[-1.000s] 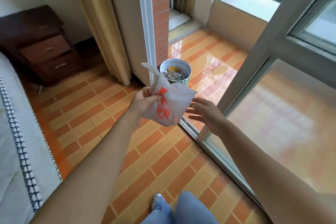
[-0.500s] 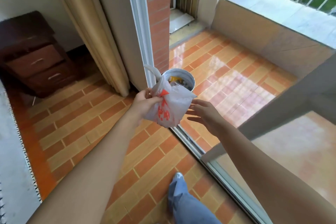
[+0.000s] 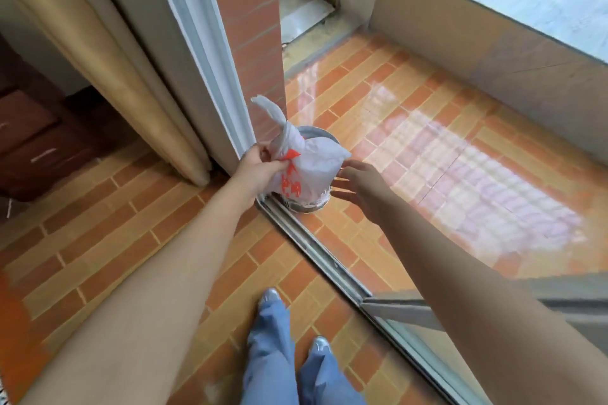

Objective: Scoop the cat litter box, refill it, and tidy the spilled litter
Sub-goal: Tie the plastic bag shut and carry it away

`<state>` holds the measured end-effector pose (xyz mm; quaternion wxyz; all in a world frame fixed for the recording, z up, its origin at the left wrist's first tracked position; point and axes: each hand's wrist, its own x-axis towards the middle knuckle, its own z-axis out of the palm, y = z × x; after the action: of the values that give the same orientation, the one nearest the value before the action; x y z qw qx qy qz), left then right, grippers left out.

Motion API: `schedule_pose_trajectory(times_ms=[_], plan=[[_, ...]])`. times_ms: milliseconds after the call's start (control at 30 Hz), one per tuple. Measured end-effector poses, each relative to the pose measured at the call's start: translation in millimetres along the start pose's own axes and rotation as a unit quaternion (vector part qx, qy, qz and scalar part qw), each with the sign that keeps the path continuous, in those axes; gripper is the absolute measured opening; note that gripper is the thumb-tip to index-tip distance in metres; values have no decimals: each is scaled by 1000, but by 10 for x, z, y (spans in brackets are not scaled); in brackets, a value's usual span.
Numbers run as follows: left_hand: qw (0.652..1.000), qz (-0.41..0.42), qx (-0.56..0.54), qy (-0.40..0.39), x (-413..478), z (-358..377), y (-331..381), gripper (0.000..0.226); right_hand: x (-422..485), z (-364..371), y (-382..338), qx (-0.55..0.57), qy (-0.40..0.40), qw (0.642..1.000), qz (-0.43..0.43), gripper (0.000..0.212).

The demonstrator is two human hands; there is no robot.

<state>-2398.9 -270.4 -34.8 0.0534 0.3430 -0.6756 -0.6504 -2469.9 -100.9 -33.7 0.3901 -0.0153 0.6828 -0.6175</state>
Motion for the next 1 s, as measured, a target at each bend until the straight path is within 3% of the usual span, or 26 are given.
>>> schedule_pose_trajectory(times_ms=[233, 500, 1000], plan=[[999, -20, 33, -28, 1288, 122, -178, 41, 1206, -42, 28, -2, 40, 999, 27, 22], [993, -53, 71, -75, 2646, 269, -617, 39, 2591, -133, 271, 9, 94, 993, 72, 25], [979, -113, 126, -113, 4174, 743, -2350, 40, 4217, -336, 1737, -71, 88, 982, 149, 22]])
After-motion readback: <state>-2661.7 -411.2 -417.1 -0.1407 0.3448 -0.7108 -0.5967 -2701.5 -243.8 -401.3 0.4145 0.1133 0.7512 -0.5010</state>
